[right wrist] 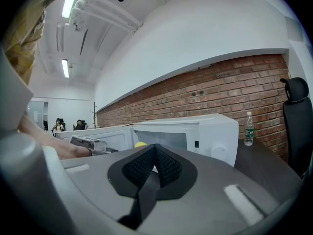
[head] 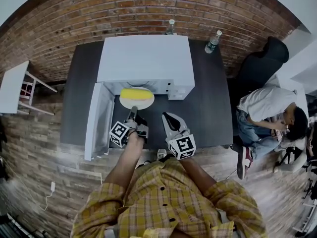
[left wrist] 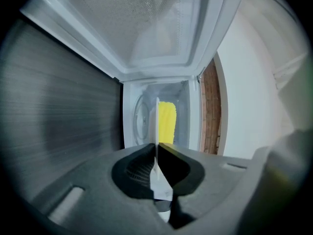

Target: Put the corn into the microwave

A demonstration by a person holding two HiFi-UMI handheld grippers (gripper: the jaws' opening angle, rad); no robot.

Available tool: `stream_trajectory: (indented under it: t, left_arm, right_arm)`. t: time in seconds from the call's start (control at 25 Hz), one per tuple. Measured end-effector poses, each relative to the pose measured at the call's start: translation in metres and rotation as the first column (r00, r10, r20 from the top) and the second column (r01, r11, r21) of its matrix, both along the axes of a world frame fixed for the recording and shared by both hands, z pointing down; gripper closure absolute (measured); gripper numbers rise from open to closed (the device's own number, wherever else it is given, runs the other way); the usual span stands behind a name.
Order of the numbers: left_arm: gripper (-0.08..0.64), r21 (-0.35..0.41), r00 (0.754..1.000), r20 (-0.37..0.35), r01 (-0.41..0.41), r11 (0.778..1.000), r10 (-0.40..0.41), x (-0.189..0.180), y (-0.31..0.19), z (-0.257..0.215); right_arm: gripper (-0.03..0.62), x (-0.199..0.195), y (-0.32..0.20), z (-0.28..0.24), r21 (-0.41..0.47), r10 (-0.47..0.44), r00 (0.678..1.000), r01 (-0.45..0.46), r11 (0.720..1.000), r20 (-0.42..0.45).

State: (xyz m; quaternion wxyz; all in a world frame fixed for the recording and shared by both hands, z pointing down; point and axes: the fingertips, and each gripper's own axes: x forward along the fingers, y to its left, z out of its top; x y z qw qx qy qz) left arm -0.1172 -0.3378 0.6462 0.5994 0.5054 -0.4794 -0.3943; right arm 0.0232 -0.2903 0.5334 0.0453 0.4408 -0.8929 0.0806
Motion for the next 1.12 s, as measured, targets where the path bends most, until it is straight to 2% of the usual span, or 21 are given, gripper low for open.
stream_trajectory:
  t: [0.36, 1.12]
  left_arm:
    - [0.538, -0.024, 1.0, 0.021, 0.013, 1.0, -0.013, 0.003, -0.022, 0.021]
    - [0.537, -0.053, 0.999, 0.019, 0.047, 0.997, -0.046, 0.0, -0.058, 0.056]
  right_arm:
    - [0.589, 0.007, 0.003, 0.006, -0.018, 0.0, 1.0, 0.0, 1.0, 0.002]
    - [0.589, 0.012, 0.0, 0.014, -0.034, -0.008, 1.0, 0.007, 0.999, -0.015]
